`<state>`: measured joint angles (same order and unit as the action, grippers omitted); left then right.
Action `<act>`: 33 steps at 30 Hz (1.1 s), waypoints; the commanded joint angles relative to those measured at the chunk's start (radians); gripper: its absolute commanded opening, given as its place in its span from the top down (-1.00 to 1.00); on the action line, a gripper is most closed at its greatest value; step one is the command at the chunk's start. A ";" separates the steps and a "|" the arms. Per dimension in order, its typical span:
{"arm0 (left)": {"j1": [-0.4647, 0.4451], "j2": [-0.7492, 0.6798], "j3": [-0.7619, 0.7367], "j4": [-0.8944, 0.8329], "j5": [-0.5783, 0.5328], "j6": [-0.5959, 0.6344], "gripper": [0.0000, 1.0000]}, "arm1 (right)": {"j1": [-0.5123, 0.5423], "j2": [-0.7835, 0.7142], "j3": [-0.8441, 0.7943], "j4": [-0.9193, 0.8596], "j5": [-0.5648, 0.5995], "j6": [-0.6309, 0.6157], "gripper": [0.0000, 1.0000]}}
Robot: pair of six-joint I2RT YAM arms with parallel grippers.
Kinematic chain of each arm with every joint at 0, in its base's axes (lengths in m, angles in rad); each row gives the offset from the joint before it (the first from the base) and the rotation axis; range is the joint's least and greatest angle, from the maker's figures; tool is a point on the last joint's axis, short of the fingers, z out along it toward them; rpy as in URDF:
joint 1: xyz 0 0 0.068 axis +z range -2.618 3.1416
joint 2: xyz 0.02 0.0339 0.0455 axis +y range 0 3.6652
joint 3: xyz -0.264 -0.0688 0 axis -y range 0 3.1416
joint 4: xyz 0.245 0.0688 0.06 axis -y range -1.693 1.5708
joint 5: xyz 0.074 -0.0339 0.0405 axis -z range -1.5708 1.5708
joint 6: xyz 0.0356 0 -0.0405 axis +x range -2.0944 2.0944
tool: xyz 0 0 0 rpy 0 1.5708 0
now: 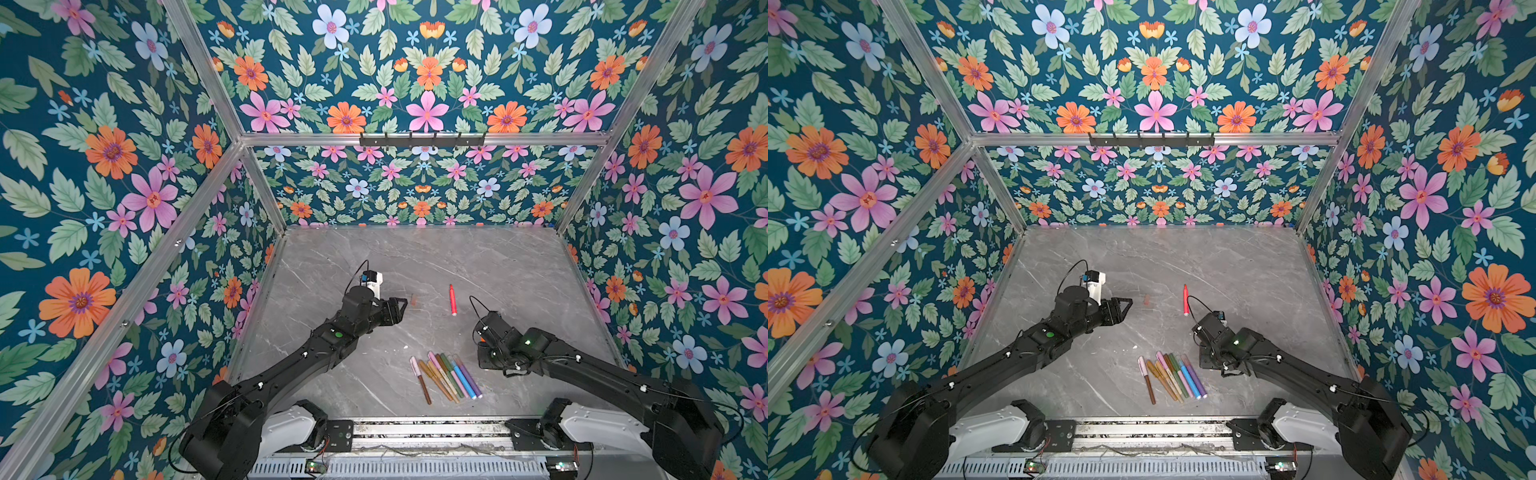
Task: Open the pen caps
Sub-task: 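Grasp the orange marker with the right gripper while the left gripper waits nearby, then lift the orange marker toward the left gripper while the left gripper grasps its cap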
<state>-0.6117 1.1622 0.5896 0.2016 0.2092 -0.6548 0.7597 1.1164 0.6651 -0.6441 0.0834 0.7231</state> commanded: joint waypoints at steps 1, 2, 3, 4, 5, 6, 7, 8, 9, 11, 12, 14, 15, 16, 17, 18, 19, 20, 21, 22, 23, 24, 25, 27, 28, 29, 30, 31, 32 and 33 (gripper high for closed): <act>-0.002 0.005 -0.022 0.173 0.075 -0.078 -0.35 | 0.001 -0.036 0.016 0.053 -0.097 -0.054 0.71; -0.002 0.020 -0.018 0.186 0.103 -0.088 -0.36 | 0.002 -0.050 0.015 0.078 -0.132 -0.053 0.71; -0.003 0.035 -0.010 0.186 0.130 -0.094 -0.36 | 0.001 -0.061 0.014 0.103 -0.166 -0.053 0.72; -0.002 0.057 0.001 0.189 0.167 -0.098 -0.35 | 0.001 -0.071 0.010 0.132 -0.208 -0.053 0.71; -0.004 0.079 0.007 0.199 0.210 -0.101 -0.34 | 0.001 -0.080 0.006 0.163 -0.249 -0.053 0.71; -0.005 0.100 0.007 0.227 0.257 -0.107 -0.33 | 0.001 -0.084 0.001 0.190 -0.281 -0.048 0.72; -0.009 0.121 0.004 0.276 0.301 -0.120 -0.28 | 0.001 -0.086 -0.001 0.214 -0.320 -0.043 0.73; -0.015 0.146 -0.003 0.327 0.341 -0.144 -0.24 | 0.001 -0.084 -0.001 0.232 -0.351 -0.038 0.75; -0.020 0.162 -0.007 0.369 0.366 -0.165 -0.23 | 0.003 -0.081 -0.001 0.248 -0.373 -0.033 0.76; -0.036 0.202 0.000 0.432 0.397 -0.191 -0.23 | 0.003 -0.072 0.004 0.266 -0.407 -0.027 0.77; -0.043 0.214 0.008 0.433 0.399 -0.192 -0.22 | 0.004 -0.070 0.008 0.270 -0.415 -0.028 0.77; -0.058 0.247 0.034 0.409 0.397 -0.187 -0.18 | 0.008 -0.065 0.020 0.268 -0.418 -0.028 0.78; -0.064 0.262 0.042 0.403 0.398 -0.187 -0.14 | 0.007 -0.065 0.025 0.267 -0.417 -0.028 0.77; -0.071 0.279 0.052 0.403 0.403 -0.187 -0.09 | 0.009 -0.063 0.029 0.267 -0.418 -0.028 0.77; -0.076 0.296 0.059 0.404 0.412 -0.191 -0.05 | 0.009 -0.062 0.034 0.268 -0.418 -0.028 0.77; -0.083 0.309 0.065 0.408 0.418 -0.196 -0.03 | 0.009 -0.059 0.037 0.266 -0.418 -0.027 0.77; -0.089 0.326 0.071 0.418 0.425 -0.204 -0.02 | 0.009 -0.055 0.040 0.265 -0.418 -0.027 0.77; -0.096 0.341 0.075 0.431 0.434 -0.210 -0.01 | 0.009 -0.050 0.042 0.267 -0.421 -0.028 0.77; -0.102 0.352 0.079 0.440 0.440 -0.215 0.00 | 0.009 -0.047 0.043 0.269 -0.421 -0.030 0.77; -0.108 0.367 0.083 0.451 0.448 -0.221 0.01 | 0.009 -0.046 0.044 0.270 -0.420 -0.032 0.77; -0.116 0.378 0.089 0.461 0.454 -0.226 0.02 | 0.009 -0.047 0.042 0.275 -0.420 -0.031 0.77; -0.120 0.387 0.095 0.465 0.459 -0.229 0.02 | 0.009 -0.047 0.041 0.277 -0.419 -0.031 0.77; -0.126 0.398 0.102 0.467 0.465 -0.231 0.02 | 0.009 -0.049 0.040 0.281 -0.418 -0.030 0.77; -0.140 0.413 0.113 0.475 0.474 -0.235 0.02 | 0.009 -0.049 0.039 0.282 -0.418 -0.028 0.77; -0.144 0.421 0.120 0.479 0.479 -0.235 0.02 | 0.009 -0.047 0.041 0.280 -0.418 -0.030 0.77; -0.151 0.427 0.127 0.481 0.484 -0.235 0.03 | 0.009 -0.047 0.042 0.277 -0.416 -0.031 0.77; -0.158 0.434 0.135 0.480 0.487 -0.235 0.03 | 0.009 -0.046 0.043 0.276 -0.415 -0.034 0.77; -0.162 0.441 0.143 0.479 0.489 -0.234 0.03 | 0.009 -0.046 0.045 0.272 -0.413 -0.035 0.77; -0.167 0.450 0.149 0.479 0.491 -0.235 0.04 | 0.009 -0.046 0.047 0.270 -0.411 -0.036 0.77; -0.170 0.453 0.154 0.479 0.493 -0.236 0.07 | 0.009 -0.046 0.047 0.267 -0.408 -0.038 0.77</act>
<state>-0.7753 1.6073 0.7307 0.6449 0.6792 -0.8883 0.7685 1.0714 0.7044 -0.3790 -0.3355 0.6895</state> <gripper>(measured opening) 0.476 0.153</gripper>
